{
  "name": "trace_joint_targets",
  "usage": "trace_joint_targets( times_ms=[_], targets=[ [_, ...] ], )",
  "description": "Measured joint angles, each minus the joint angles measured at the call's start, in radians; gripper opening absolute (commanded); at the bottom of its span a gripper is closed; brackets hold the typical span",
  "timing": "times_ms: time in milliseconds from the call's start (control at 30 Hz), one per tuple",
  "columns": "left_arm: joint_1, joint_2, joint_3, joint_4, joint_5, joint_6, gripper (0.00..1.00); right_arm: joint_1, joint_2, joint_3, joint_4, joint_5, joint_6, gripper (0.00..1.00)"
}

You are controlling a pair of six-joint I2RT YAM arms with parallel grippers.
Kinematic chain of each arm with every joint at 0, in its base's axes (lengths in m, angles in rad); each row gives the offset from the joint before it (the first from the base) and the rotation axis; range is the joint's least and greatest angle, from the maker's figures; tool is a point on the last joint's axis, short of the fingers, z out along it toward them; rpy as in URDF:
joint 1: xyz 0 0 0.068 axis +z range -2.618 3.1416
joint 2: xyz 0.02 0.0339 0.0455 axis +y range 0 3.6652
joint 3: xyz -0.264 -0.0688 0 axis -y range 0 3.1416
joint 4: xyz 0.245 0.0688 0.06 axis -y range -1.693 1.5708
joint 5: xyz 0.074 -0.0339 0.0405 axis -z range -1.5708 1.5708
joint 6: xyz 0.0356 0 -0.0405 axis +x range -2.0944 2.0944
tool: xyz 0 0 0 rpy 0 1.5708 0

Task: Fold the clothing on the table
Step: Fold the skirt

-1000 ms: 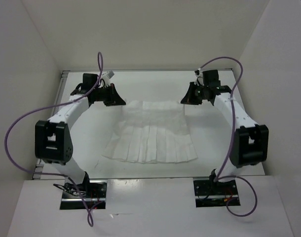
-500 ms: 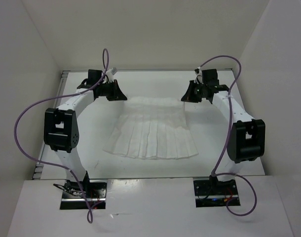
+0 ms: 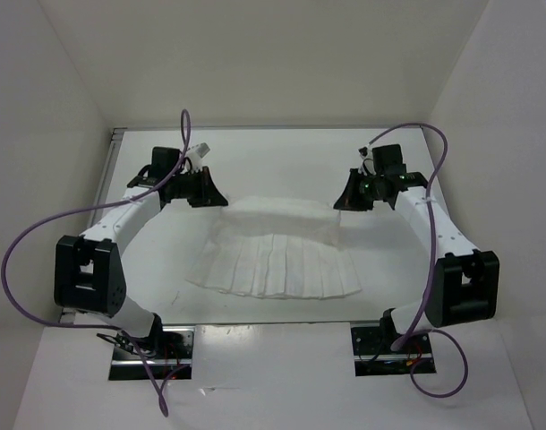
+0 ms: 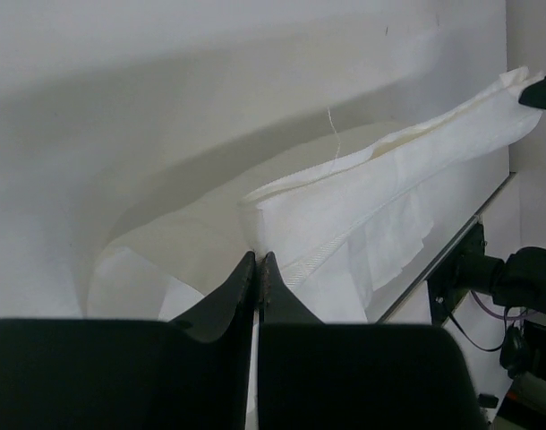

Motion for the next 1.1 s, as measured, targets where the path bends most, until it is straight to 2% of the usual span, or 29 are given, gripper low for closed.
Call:
trace_joint_targets(
  times_ms=[267, 500, 567, 667, 833, 967, 1100],
  targets=[
    [-0.021, -0.053, -0.090, -0.102, -0.037, -0.034, 0.00, 0.029, -0.058, -0.045, -0.143, 0.006, 0.040, 0.00],
    [-0.021, -0.113, -0.089, -0.185, -0.098, -0.055, 0.00, 0.094, -0.110, -0.047, -0.213, 0.045, 0.073, 0.00],
    [-0.022, -0.057, -0.014, -0.209, -0.098, -0.058, 0.00, 0.094, -0.084, -0.026, -0.211, 0.065, 0.076, 0.00],
    [-0.022, 0.084, 0.137, -0.191, -0.118, -0.060, 0.00, 0.088, 0.045, 0.064, -0.190, 0.109, 0.071, 0.00],
    [-0.021, 0.360, 0.456, -0.177, -0.174, -0.077, 0.00, 0.047, 0.361, 0.320, -0.135, 0.167, 0.049, 0.00],
    [-0.014, 0.520, 0.686, -0.182, -0.192, -0.087, 0.00, 0.015, 0.519, 0.527, -0.112, 0.188, 0.039, 0.00],
    [-0.006, 0.556, 0.738, -0.177, -0.192, -0.100, 0.00, 0.003, 0.537, 0.609, -0.094, 0.185, 0.037, 0.00]
  ],
)
